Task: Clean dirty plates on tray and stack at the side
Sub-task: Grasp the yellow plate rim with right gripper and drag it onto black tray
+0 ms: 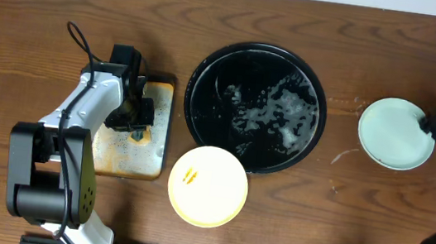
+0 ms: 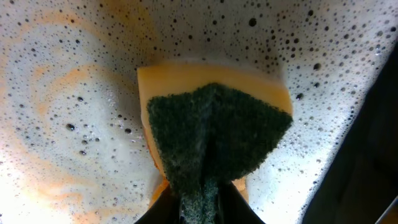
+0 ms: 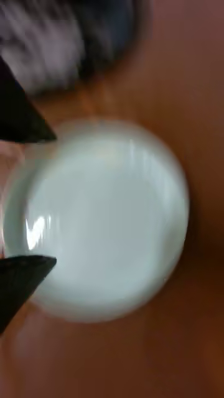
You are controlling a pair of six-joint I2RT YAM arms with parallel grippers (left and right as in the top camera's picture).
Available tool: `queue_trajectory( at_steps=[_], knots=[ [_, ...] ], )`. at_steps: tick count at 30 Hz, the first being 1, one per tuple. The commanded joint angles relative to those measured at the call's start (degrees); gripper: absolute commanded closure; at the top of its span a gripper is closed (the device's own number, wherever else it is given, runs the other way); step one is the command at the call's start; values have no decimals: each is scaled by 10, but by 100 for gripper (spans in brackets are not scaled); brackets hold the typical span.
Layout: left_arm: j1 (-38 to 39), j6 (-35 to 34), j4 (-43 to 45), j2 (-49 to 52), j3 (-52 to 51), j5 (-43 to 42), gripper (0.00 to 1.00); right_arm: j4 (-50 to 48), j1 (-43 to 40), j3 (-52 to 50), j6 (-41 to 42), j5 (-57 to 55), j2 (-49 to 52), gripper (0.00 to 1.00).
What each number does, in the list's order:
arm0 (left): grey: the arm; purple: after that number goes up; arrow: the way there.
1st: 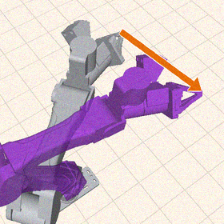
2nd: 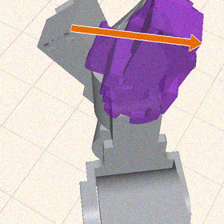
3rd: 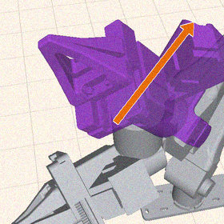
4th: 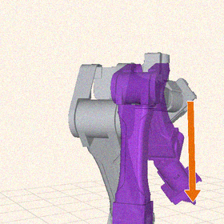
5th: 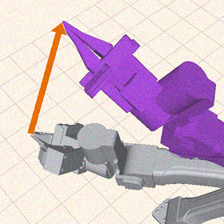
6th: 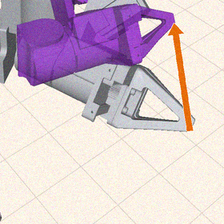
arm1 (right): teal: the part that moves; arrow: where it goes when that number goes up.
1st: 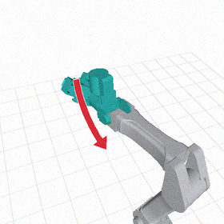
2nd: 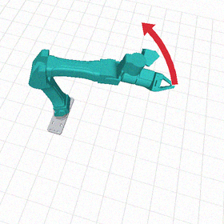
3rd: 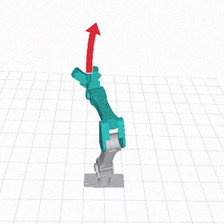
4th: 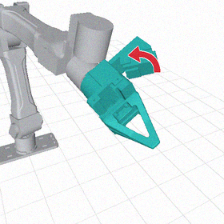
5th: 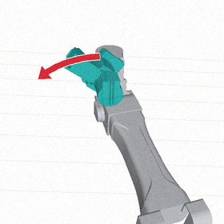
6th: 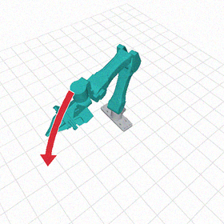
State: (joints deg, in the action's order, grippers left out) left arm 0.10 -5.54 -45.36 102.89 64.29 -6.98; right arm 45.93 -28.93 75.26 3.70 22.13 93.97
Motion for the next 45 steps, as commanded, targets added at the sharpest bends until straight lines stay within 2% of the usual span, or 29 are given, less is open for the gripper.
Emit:
queue_trajectory(
  at_steps=[1,3,7,12,16,20,26,30,32,36,38,40,43,45],
  knots=[
    [0,3,-2,-1,-3,-1,83,16,59,7,-42,209,-59,42],
    [0,3,-2,-1,-3,-1,83,43,112,7,-61,204,-76,44],
    [0,3,-2,-1,-3,-1,83,105,250,7,-81,129,-79,53],
    [0,3,-1,-1,-3,-1,83,160,424,7,-80,17,-50,54],
    [0,3,-2,-1,-3,-1,83,176,541,-7,-21,-57,-15,54],
    [0,3,-2,-1,-3,-1,83,146,618,-57,30,-93,1,54],
    [0,4,1,-1,-3,-1,83,92,685,-133,58,-91,1,51],
    [0,3,3,-1,-3,-1,83,30,718,-187,138,-158,1,60],
    [0,3,2,-1,-3,-1,83,3,717,-195,155,-154,1,63],
    [0,3,1,-1,-3,-1,83,-27,717,-206,169,-155,2,63],
    [0,3,-1,-1,-3,-1,83,-27,716,-207,169,-155,2,71],
    [0,3,-1,-1,-3,-1,83,-29,715,-207,169,-155,2,86],
    [0,3,-1,-1,-3,-1,83,-29,715,-207,169,-155,2,94],
    [0,3,-1,-1,-3,-1,83,-28,715,-207,169,-154,2,97]
  ],
)
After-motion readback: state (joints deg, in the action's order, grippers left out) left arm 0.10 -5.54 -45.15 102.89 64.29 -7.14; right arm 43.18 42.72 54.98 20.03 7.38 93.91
